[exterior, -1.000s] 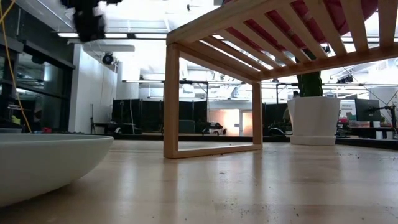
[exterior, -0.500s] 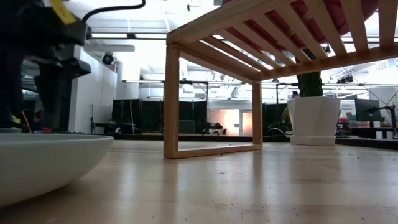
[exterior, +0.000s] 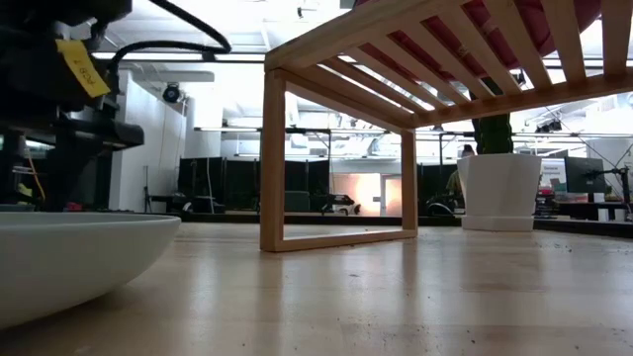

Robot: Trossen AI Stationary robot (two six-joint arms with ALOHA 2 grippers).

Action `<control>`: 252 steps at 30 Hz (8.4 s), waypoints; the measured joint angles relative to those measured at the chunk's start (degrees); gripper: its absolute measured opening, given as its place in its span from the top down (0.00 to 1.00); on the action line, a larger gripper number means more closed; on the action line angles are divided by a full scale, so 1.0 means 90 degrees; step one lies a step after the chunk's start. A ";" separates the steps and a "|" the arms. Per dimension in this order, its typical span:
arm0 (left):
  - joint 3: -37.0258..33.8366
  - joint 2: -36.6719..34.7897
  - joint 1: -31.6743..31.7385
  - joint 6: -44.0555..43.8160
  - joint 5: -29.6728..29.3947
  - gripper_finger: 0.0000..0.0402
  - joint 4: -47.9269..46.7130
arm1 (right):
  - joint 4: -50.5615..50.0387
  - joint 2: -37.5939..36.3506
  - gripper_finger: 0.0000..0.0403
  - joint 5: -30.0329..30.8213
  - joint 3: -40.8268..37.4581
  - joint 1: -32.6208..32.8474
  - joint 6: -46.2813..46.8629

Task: Place and stack plates onto a shelf
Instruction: Stack the dark green plate on top of the light pink plate on the shelf, then stack the white plate on top of the black plate on the shelf

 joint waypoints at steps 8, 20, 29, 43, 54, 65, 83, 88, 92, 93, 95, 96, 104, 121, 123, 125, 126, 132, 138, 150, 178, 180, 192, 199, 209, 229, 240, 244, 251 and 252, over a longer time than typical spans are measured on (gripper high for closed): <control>0.0007 0.0343 0.0002 0.0188 0.0117 0.51 0.0175 | 0.0000 0.0000 0.46 -0.0002 0.0000 -0.0001 0.0067; 0.0023 0.0313 0.0102 0.0054 0.0098 0.93 0.0019 | 0.0000 0.0000 0.46 -0.0002 0.0000 0.0000 0.0067; -0.0010 -0.0502 0.0804 -0.0698 -0.0466 0.99 -0.0654 | 0.0000 0.0000 0.46 -0.0002 0.0000 0.0000 0.0062; 0.0964 -0.2830 0.2404 -0.3834 -0.1114 1.00 -0.1898 | -0.0055 0.0043 0.46 0.0000 -0.0002 0.0000 -0.0002; 0.3958 -0.2861 0.3483 -0.4149 -0.1087 1.00 -0.2015 | -0.0064 0.0339 0.46 -0.0004 -0.0007 -0.0002 -0.0081; 0.5810 -0.0153 0.3541 -0.2834 -0.0332 1.00 -0.1836 | -0.0141 -0.0088 0.46 -0.0182 0.0372 -0.0002 -0.0219; 0.6628 0.2159 0.3024 -0.3904 0.0333 1.00 0.1359 | -0.0762 -0.0992 0.46 0.0332 0.0374 -0.0002 -0.0597; 0.6627 0.2570 0.2836 -0.4394 0.0350 1.00 0.2288 | -0.0765 -0.1033 0.46 0.0289 0.0374 -0.0002 -0.0600; 0.6627 0.2904 0.2732 -0.4585 0.0328 1.00 0.2963 | -0.0767 -0.1002 0.46 0.0288 0.0373 -0.0002 -0.0577; 0.6627 0.2998 0.2709 -0.4608 0.0327 1.00 0.3079 | -0.0767 -0.0997 0.46 0.0287 0.0372 -0.0002 -0.0532; 0.6627 0.3163 0.2666 -0.4633 0.0343 1.00 0.3415 | -0.0760 -0.0979 0.46 0.0287 0.0372 -0.0002 -0.0370; 0.6627 0.3248 0.2644 -0.4631 0.0367 1.00 0.3569 | -0.0765 -0.0972 0.46 0.0287 0.0372 -0.0002 -0.0293; 0.6622 0.3670 0.2335 -0.4871 0.0966 1.00 0.4769 | -0.0770 -0.0916 0.46 0.0560 0.0372 -0.0002 0.0367; 0.6753 0.4213 0.1945 -0.4979 0.0160 1.00 0.5305 | -0.0800 -0.0794 0.46 0.0799 0.0372 0.0000 0.0457; 0.6922 0.4324 0.1937 -0.4998 0.0182 1.00 0.5319 | -0.0809 -0.0792 0.46 0.0799 0.0372 0.0000 0.0455; 0.7145 0.4463 0.1907 -0.4858 0.0298 1.00 0.5364 | -0.0809 -0.0794 0.46 0.0797 0.0372 0.0000 0.0456; 0.7229 0.4504 0.1887 -0.4783 0.0367 1.00 0.5335 | -0.0809 -0.0794 0.46 0.0797 0.0372 0.0000 0.0454; 0.7772 0.4887 0.1804 -0.4674 0.0522 1.00 0.5269 | -0.0809 -0.0794 0.46 0.0797 0.0372 0.0000 0.0457; 0.8032 0.5140 0.1821 -0.4674 0.0505 1.00 0.5093 | -0.0831 -0.0794 0.46 0.0757 0.0372 0.0000 0.0457; 0.8050 0.5209 0.1831 -0.4012 0.0158 1.00 0.4833 | -0.0862 -0.0794 0.46 0.0741 0.0372 0.0000 0.0454; 0.8038 0.5207 0.1862 -0.3735 0.0661 0.83 0.4744 | -0.1122 -0.0794 0.46 0.0741 0.0372 0.0001 0.0403; 0.8031 0.5169 0.1892 -0.3725 0.0710 0.81 0.4729 | -0.1122 -0.0794 0.46 0.0741 0.0372 0.0000 0.0403; 0.8026 0.3811 0.2638 -0.2328 0.0864 0.76 0.2151 | -0.1136 -0.0974 0.46 0.0704 0.0372 0.0000 0.0238; 0.6470 0.1894 0.2430 -0.1655 -0.1160 0.76 0.1850 | -0.1280 -0.1280 0.46 0.0699 0.0369 0.0004 0.0214; 0.1180 -0.0954 0.1343 -0.3568 -0.2755 0.76 0.5971 | -0.1301 -0.1379 0.46 0.0482 -0.0086 0.0005 0.0239; 0.0449 -0.2036 0.0129 -0.6436 -0.1034 0.61 0.2911 | -0.0991 -0.1341 0.46 0.0406 -0.0250 0.0005 0.0355; 0.0442 -0.0449 -0.0823 -0.8845 -0.0755 0.54 0.2822 | -0.0990 -0.1336 0.46 0.0410 -0.0250 0.0005 0.0469; 0.0442 0.0257 -0.0812 -0.9200 -0.0065 0.54 0.3015 | -0.0992 -0.1336 0.46 0.0410 -0.0250 0.0005 0.0463; 0.0439 0.0542 -0.0750 -0.9363 0.0013 0.54 0.2734 | -0.0993 -0.1333 0.46 0.0412 -0.0250 0.0005 0.0454; 0.0439 0.0542 -0.0750 -0.9373 -0.0061 0.54 0.2706 | -0.0993 -0.1333 0.46 0.0413 -0.0250 0.0005 0.0454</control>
